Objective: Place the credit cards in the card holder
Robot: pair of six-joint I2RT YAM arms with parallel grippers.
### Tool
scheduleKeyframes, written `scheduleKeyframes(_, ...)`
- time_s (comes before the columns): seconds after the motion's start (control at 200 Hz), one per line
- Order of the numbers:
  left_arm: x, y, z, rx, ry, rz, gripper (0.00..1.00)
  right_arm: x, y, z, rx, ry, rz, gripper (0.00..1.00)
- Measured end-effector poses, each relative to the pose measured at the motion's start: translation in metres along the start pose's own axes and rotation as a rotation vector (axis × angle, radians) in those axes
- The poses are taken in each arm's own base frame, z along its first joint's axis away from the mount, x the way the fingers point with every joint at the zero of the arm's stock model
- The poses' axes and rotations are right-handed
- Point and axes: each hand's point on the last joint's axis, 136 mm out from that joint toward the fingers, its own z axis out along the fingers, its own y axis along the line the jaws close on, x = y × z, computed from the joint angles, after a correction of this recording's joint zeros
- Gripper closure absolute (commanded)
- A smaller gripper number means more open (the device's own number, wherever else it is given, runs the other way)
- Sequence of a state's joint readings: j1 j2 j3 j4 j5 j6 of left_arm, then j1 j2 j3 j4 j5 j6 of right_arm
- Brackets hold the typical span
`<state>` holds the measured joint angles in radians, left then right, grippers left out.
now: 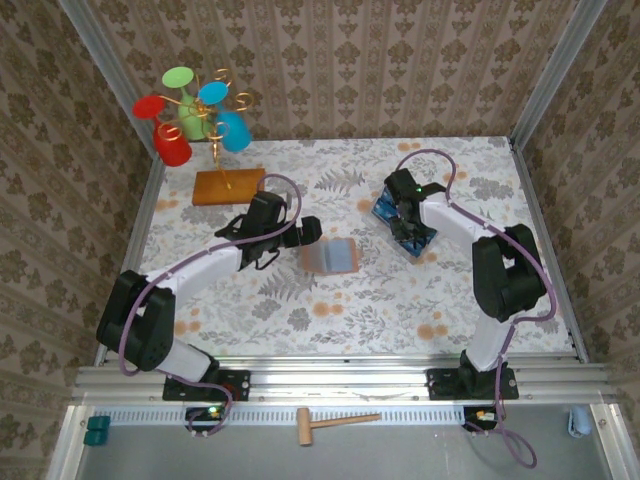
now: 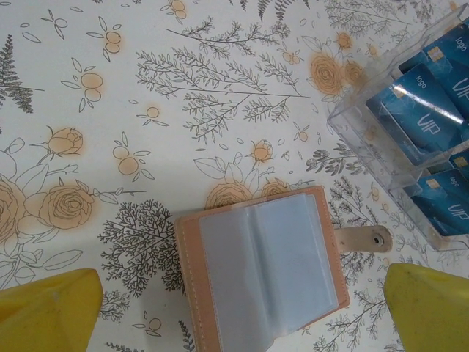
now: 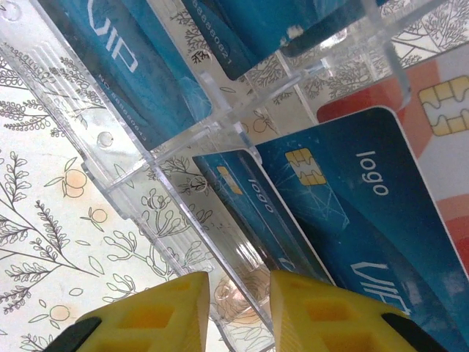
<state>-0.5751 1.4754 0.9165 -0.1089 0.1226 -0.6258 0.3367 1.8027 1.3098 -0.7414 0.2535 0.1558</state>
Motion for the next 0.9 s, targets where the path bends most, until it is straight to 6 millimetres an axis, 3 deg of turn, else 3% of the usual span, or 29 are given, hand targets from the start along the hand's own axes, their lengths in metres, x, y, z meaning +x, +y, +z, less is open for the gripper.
scheduleKeyframes(0.325,-0.0013,-0.0009,0.0002,0.004,-0.006,-0.003,0.0,0.0025,-0.0007,0.0065,0.036,0.014,-0.031,0.76)
scheduleKeyframes(0.495,-0.0014,-0.0009,0.0003,0.005,-0.006,-0.007,0.0,0.0037,0.0017,0.0085,0.045,0.019,-0.05,0.84)
scheduleKeyframes(0.9,-0.0018,-0.0012,0.0003,0.006,-0.008,-0.007,0.0,0.0046,0.0041,0.0081,0.047,0.021,-0.063,0.9)
